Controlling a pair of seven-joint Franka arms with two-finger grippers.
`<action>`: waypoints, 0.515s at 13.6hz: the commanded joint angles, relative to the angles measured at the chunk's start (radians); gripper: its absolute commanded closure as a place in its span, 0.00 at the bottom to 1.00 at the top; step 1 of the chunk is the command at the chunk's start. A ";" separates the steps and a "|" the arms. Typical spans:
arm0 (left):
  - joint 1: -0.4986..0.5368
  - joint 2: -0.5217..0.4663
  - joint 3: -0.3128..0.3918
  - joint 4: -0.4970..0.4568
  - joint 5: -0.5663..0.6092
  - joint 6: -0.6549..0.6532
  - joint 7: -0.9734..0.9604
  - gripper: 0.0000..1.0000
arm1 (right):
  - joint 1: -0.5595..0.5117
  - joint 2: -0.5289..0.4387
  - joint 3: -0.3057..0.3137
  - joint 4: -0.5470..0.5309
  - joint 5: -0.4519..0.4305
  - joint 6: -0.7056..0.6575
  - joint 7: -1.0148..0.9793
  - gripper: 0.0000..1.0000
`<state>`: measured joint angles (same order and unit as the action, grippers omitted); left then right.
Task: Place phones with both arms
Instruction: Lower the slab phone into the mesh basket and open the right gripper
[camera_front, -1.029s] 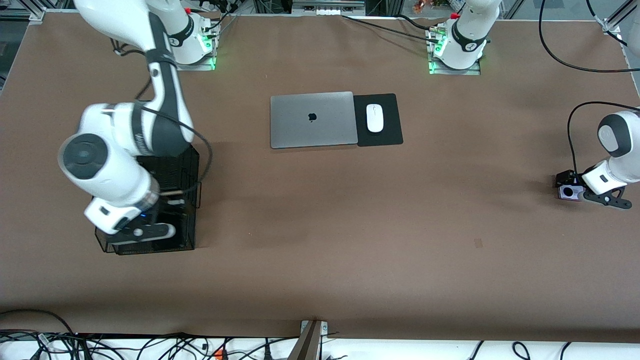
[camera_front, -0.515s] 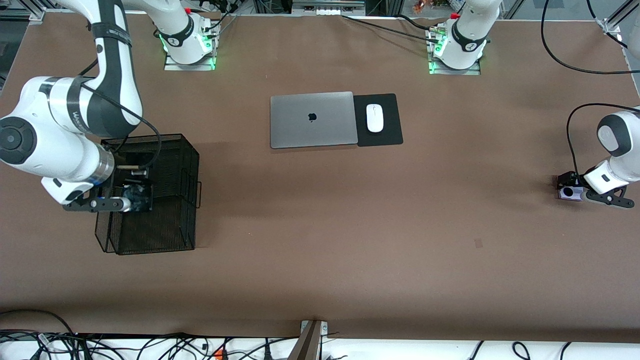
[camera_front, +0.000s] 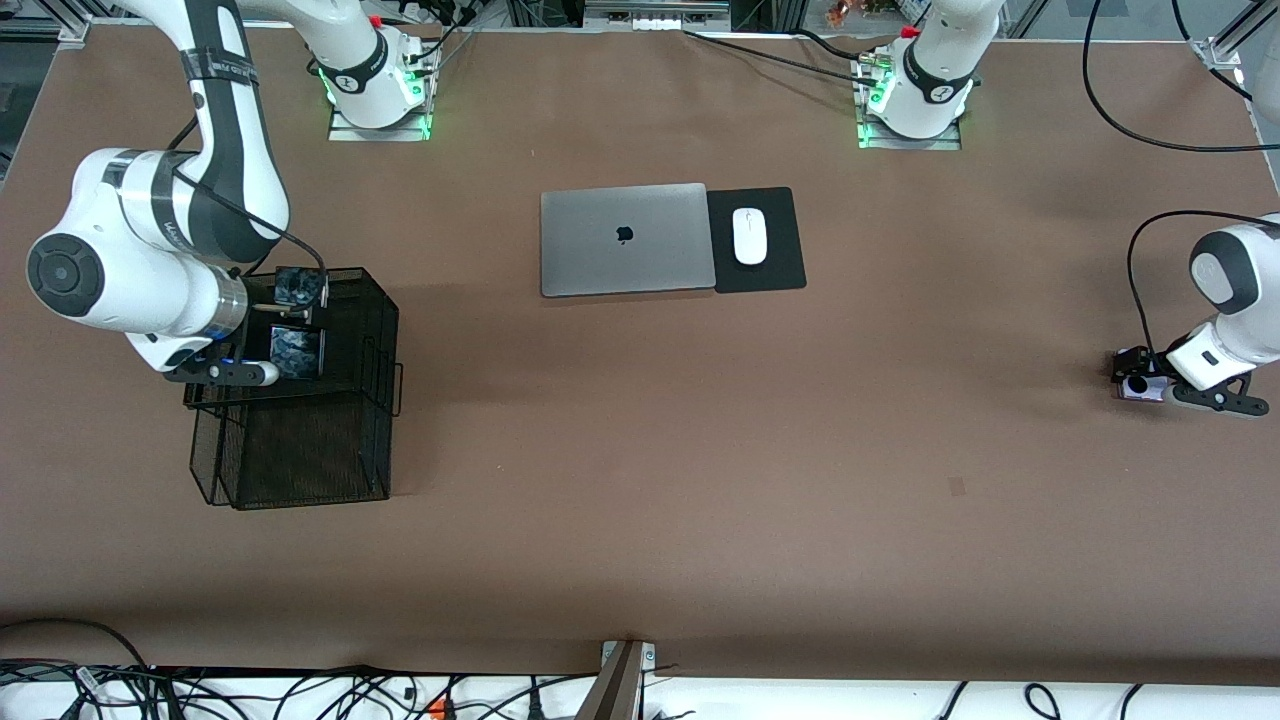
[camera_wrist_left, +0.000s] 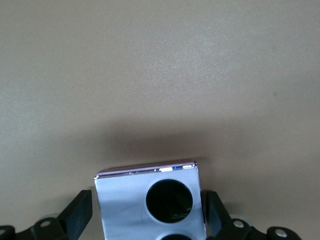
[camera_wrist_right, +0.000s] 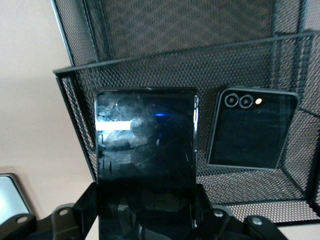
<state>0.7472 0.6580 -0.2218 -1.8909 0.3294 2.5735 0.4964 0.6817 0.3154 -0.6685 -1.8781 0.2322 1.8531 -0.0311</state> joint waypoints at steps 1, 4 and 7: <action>0.009 0.012 -0.008 0.006 -0.021 0.017 -0.022 0.00 | 0.010 -0.044 0.003 -0.058 0.007 -0.002 0.023 1.00; 0.009 0.015 -0.008 0.006 -0.021 0.022 -0.042 0.00 | 0.010 -0.036 0.003 -0.067 0.007 0.008 0.023 1.00; 0.007 0.023 -0.008 0.006 -0.021 0.025 -0.056 0.00 | 0.010 -0.019 0.004 -0.065 0.010 0.032 0.023 1.00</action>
<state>0.7497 0.6657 -0.2218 -1.8909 0.3291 2.5820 0.4547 0.6844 0.3163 -0.6664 -1.9259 0.2322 1.8637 -0.0295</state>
